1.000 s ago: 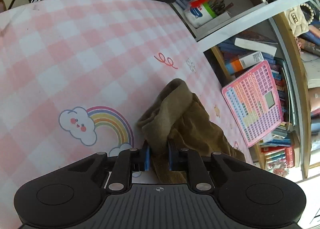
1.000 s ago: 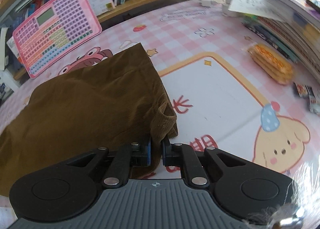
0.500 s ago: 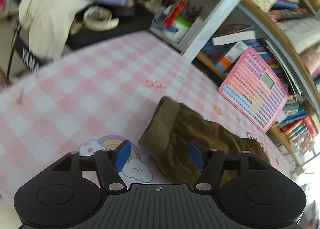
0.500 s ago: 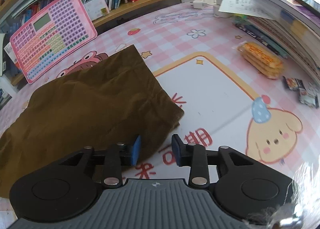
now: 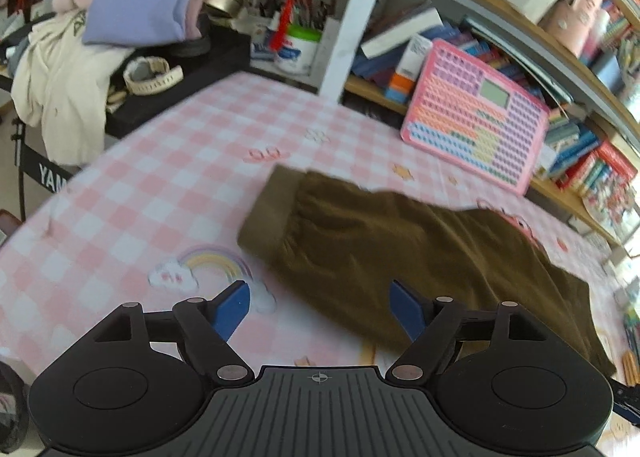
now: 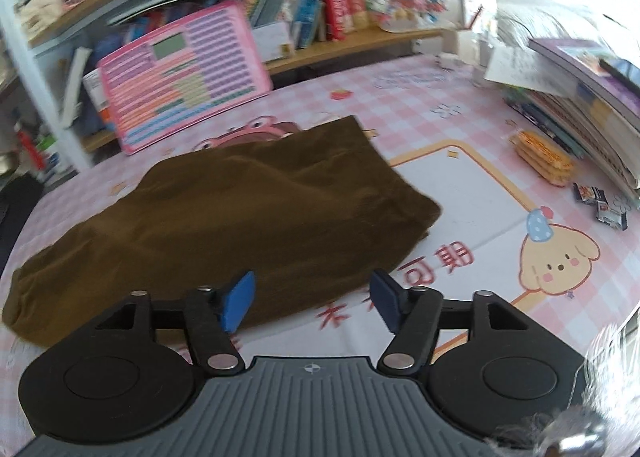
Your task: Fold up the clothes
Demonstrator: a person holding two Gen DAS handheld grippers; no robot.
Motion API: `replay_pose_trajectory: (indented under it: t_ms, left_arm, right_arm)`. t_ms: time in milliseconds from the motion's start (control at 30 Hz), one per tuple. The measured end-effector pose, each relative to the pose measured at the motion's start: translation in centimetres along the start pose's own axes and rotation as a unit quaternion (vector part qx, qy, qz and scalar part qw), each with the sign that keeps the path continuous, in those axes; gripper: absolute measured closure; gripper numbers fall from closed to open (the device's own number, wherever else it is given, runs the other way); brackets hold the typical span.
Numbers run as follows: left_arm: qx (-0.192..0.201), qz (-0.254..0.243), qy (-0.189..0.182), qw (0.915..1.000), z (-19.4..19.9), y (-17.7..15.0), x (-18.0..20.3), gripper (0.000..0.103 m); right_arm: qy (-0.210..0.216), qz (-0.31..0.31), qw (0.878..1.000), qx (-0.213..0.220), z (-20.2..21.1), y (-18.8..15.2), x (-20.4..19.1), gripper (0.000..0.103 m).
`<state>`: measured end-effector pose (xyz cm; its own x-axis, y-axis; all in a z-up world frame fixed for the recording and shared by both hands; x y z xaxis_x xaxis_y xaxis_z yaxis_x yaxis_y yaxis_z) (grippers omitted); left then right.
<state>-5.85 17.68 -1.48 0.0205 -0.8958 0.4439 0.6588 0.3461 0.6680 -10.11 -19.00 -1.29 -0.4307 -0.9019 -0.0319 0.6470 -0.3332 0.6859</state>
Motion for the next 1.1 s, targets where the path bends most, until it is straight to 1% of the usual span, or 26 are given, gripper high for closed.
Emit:
replay_pose_trajectory:
  t_ms: [100,200,267,333,400,467,633,1100]
  left_arm:
    - [-0.018,-0.008,-0.006,0.9998,0.0,-1.5,0.7,0.024]
    - [-0.040,-0.034,-0.017,0.9985,-0.2,-2.9,1.7,0.024]
    - [-0.052,-0.054,-0.022,0.9970,-0.3,-3.5,2.5,0.024]
    - [-0.054,-0.066,-0.022,0.9961,-0.3,-3.7,2.9,0.023]
    - [-0.057,-0.078,-0.023,0.9950,-0.2,-3.9,3.3,0.020]
    - [-0.057,-0.080,-0.022,0.9949,-0.2,-3.9,3.4,0.018]
    - [-0.065,-0.081,-0.017,0.9944,-0.5,-3.9,3.3,0.018]
    - [-0.076,-0.082,-0.013,0.9936,-1.4,-4.0,3.4,0.018]
  right_arm:
    - [0.008,0.025,1.000,-0.009,0.7,-1.5,-1.2,0.034]
    - [0.015,0.056,0.998,-0.015,1.4,-2.7,-2.3,0.033]
    - [0.015,0.071,0.997,-0.008,1.8,-3.0,-2.8,0.030]
    - [0.012,0.077,0.997,-0.001,2.2,-3.3,-2.9,0.029]
    - [0.010,0.078,0.997,0.002,2.4,-3.4,-2.9,0.029]
    - [0.007,0.075,0.997,0.002,2.4,-3.5,-2.7,0.028]
    - [0.002,0.066,0.998,-0.001,2.3,-3.7,-2.4,0.028]
    - [-0.008,0.068,0.998,-0.002,2.0,-3.7,-2.1,0.027]
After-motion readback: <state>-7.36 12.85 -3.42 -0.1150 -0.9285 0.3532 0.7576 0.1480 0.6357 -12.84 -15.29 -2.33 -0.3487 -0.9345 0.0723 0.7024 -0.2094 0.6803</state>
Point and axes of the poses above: each gripper's, at about its wrist camera, not at the fingertips, and z roughly against the way its jaws point, x to its right, y to its top, the point moved 2 cm from there along -z, roughly the way its jaws point, and after that the axes turned 14 degrees about -y, right-handed, at the moved point
